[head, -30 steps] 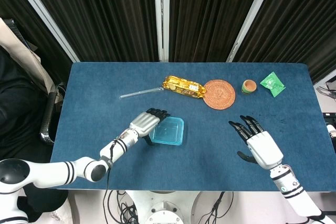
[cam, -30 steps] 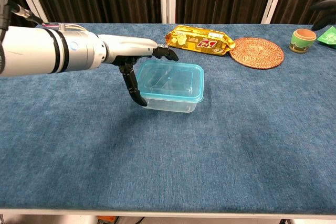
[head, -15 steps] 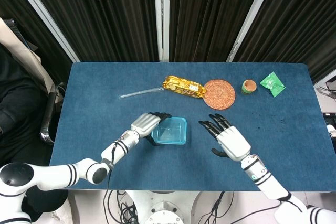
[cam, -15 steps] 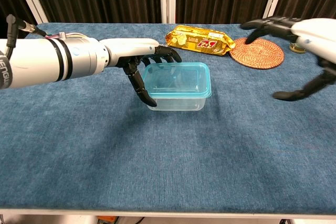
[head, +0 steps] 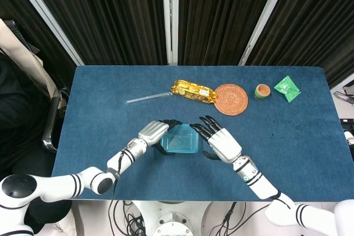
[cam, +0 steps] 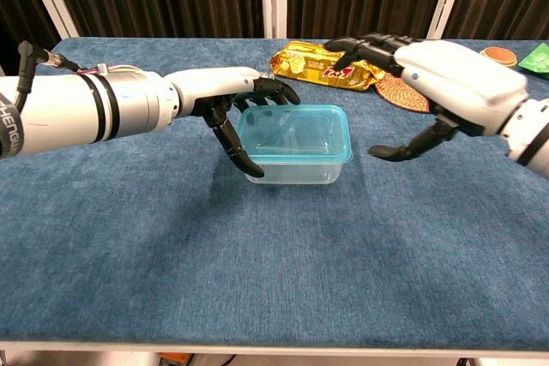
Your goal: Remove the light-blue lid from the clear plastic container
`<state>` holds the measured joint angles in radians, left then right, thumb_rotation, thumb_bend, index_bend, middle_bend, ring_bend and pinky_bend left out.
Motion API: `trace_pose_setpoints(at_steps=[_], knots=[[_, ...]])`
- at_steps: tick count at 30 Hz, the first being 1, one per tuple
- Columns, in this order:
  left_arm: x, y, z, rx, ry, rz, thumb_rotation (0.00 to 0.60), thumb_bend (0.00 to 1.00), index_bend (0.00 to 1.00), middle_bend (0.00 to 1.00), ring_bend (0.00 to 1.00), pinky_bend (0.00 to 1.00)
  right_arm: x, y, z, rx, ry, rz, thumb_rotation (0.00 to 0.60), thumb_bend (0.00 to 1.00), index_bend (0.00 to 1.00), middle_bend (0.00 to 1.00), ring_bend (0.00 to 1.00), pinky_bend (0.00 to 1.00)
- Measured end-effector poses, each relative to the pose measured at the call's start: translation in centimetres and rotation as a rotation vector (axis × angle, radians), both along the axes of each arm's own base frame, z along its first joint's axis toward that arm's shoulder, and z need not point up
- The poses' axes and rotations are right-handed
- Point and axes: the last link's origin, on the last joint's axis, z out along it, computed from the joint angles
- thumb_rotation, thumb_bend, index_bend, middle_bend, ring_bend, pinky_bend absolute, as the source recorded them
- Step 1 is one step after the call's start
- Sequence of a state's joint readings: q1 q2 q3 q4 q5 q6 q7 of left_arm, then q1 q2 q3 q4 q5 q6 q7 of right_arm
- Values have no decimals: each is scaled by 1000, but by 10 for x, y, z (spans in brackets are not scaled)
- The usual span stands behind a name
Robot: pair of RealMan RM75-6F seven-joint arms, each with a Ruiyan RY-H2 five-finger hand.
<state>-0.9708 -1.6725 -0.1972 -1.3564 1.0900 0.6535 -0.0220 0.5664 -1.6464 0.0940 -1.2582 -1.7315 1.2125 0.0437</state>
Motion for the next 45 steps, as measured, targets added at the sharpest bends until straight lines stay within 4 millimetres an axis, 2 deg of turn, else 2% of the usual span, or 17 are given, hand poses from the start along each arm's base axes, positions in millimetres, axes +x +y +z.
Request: trace_pose_setpoints(at_steps=[10,23,45], knots=[[1,0,0,1,-16,-4,600,1,315,316,233,252,5,1,-19,30,-15,37,600,129,54,134,0,24],[0,-1,-3,19,0,-25,600,1,315,314,232,252,3,1,-31,36,2,48,600,129,55,121,0,12],[-2,-2,-5,46,38,-64,600,1,325,313,233,249,3,-4,-34,26,-10,43,600,143,54,112,0,10]])
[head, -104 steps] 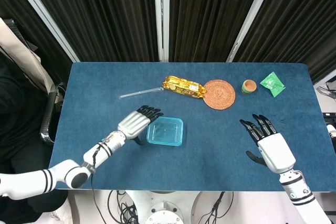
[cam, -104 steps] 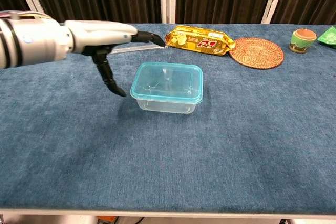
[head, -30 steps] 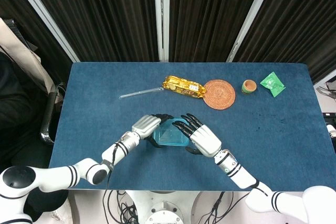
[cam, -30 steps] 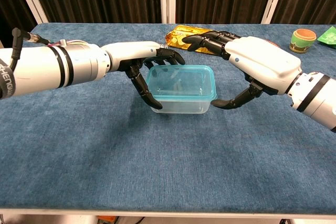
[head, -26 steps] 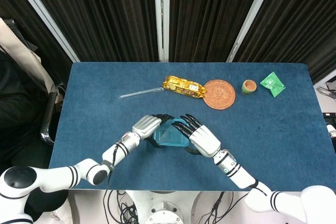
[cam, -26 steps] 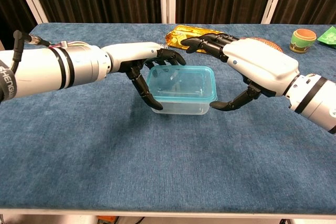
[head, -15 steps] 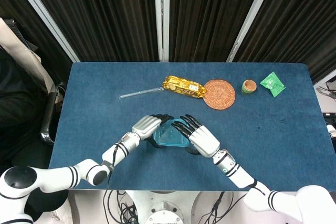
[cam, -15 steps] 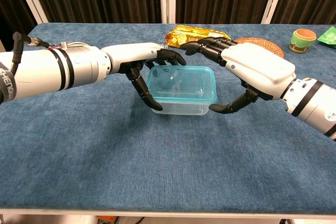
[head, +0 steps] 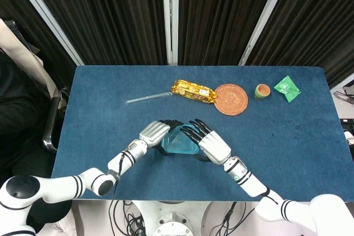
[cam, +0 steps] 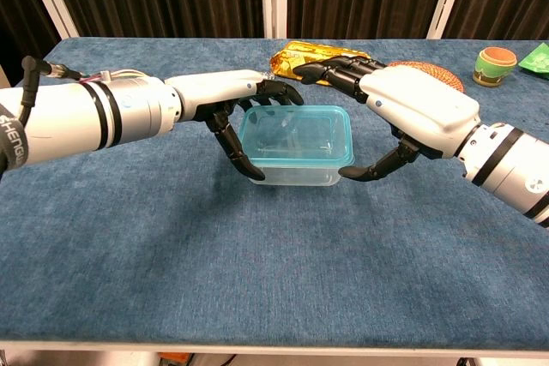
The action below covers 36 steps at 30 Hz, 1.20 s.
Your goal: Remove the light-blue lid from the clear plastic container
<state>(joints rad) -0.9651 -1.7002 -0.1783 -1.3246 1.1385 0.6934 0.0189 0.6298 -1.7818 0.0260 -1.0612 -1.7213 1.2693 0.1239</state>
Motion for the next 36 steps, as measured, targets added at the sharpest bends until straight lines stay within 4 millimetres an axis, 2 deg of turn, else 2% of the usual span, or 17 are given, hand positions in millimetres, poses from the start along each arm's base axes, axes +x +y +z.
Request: trace_pose_setpoints(at_steps=[21,25,28,32,36], knots=[[3,-1,1,11,9,-25,600,1,323,313,232,242,2,-1,7,-18,-25,0,600,146,54,119,0,10],[4,-1,2,11,4,-28,600,0,282,302,229,237,3,-2,9,-23,-39,8,600,155,72,153,0,10],[5,-1,3,9,-4,-28,600,0,250,281,217,233,3,-2,9,-25,-45,13,600,209,160,194,0,15],[5,-1,4,8,-10,-31,600,0,241,257,198,223,2,-3,9,-27,-48,17,600,270,421,245,0,43],[5,-1,5,8,-14,-34,600,0,238,249,198,224,2,-3,7,-24,-49,21,600,319,573,260,9,60]])
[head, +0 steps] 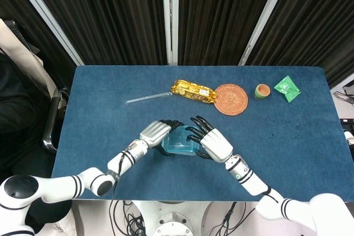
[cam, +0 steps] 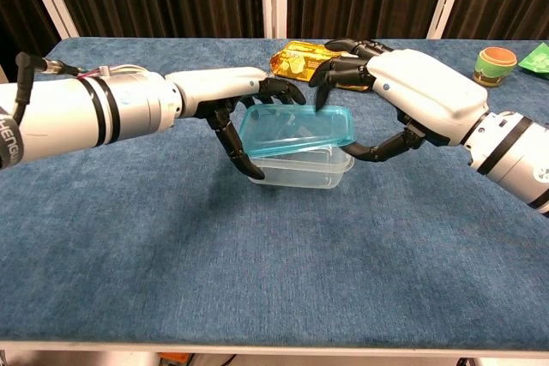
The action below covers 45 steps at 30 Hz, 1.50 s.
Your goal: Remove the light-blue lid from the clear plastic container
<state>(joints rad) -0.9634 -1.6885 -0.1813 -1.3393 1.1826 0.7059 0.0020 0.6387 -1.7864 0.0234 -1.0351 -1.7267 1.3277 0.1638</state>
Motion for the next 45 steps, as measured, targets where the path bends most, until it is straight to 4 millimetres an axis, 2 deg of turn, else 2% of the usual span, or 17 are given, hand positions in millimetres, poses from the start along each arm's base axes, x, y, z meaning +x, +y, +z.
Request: trace_pose_setpoints(at_steps=[6,8,13,16,22,31,39,45], knots=[[-2,0,1,5,-2,0,600,0,235,239,194,216,1,-1,1,-4,-14,6,600,373,774,320,35,78],[-3,0,1,4,-1,0,600,0,227,219,168,197,1,-1,1,-8,-17,8,600,386,800,325,35,78],[-3,-2,3,12,1,-11,600,0,188,112,35,99,1,-1,3,-19,-21,15,600,400,809,326,35,78],[-5,-3,5,22,-9,-16,600,0,158,58,0,59,1,-2,4,-25,-27,16,600,400,809,326,36,78],[-7,-5,11,29,-22,-22,600,0,104,1,0,15,0,-3,6,-33,-34,14,600,400,810,326,35,78],[-12,-7,24,82,-56,-22,600,0,74,0,0,0,1,-7,13,-48,-29,17,600,399,813,326,35,79],[-26,-9,52,165,-88,-8,600,0,74,0,0,0,-4,-14,36,-122,-29,18,600,399,813,326,36,79],[-47,-13,81,252,-92,13,600,0,76,0,0,0,-33,-18,65,-190,-15,-71,600,400,813,326,36,79]])
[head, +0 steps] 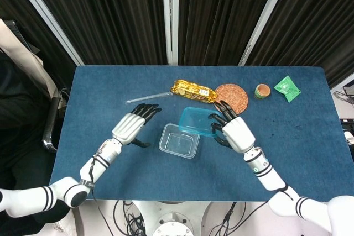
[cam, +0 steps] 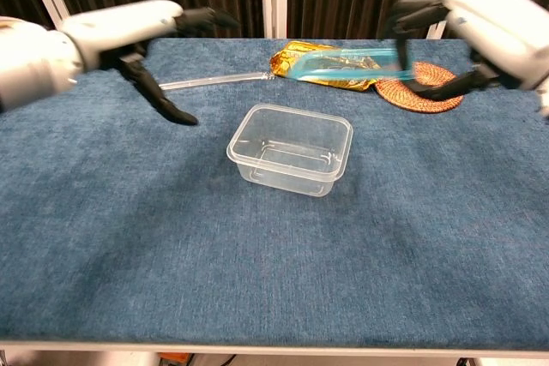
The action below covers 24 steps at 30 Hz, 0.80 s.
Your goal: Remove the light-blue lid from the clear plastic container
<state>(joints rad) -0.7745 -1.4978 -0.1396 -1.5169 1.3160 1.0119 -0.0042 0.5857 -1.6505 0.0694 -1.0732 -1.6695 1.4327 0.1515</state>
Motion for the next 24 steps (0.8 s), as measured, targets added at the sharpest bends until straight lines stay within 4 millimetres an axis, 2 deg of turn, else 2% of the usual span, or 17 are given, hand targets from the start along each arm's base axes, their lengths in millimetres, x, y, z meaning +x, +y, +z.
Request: trace_pose_setpoints(at_steps=[5,8,11,12,13,16,17,18,24], knots=[[-27,-5,22,103,-17,40,600,0,81,0,0,0,-38,5,17,-24,30,-119,600,399,812,324,36,79],[-50,-11,38,163,-25,86,600,0,82,0,0,0,-54,7,16,-10,60,-165,600,399,801,312,35,79],[-69,-18,50,193,-35,131,600,0,82,0,0,0,-65,9,11,8,94,-199,600,384,725,269,22,51],[-74,-21,54,197,-40,146,600,0,82,0,0,0,-67,9,9,17,102,-208,600,360,665,246,13,33],[-78,-23,56,199,-42,154,600,0,82,0,0,0,-68,10,6,28,109,-217,600,313,561,219,4,14],[-84,-29,60,207,-45,167,600,0,82,0,0,0,-70,12,0,65,127,-248,600,125,170,105,0,0],[-86,-31,62,209,-42,169,600,0,82,0,0,0,-71,13,-1,76,133,-257,600,72,69,61,0,0],[-88,-33,63,211,-35,172,600,0,82,0,0,0,-70,14,-2,87,138,-267,600,38,13,26,0,0],[-102,-34,78,224,18,200,600,0,81,0,0,0,-64,25,5,157,161,-314,600,0,0,0,0,0]])
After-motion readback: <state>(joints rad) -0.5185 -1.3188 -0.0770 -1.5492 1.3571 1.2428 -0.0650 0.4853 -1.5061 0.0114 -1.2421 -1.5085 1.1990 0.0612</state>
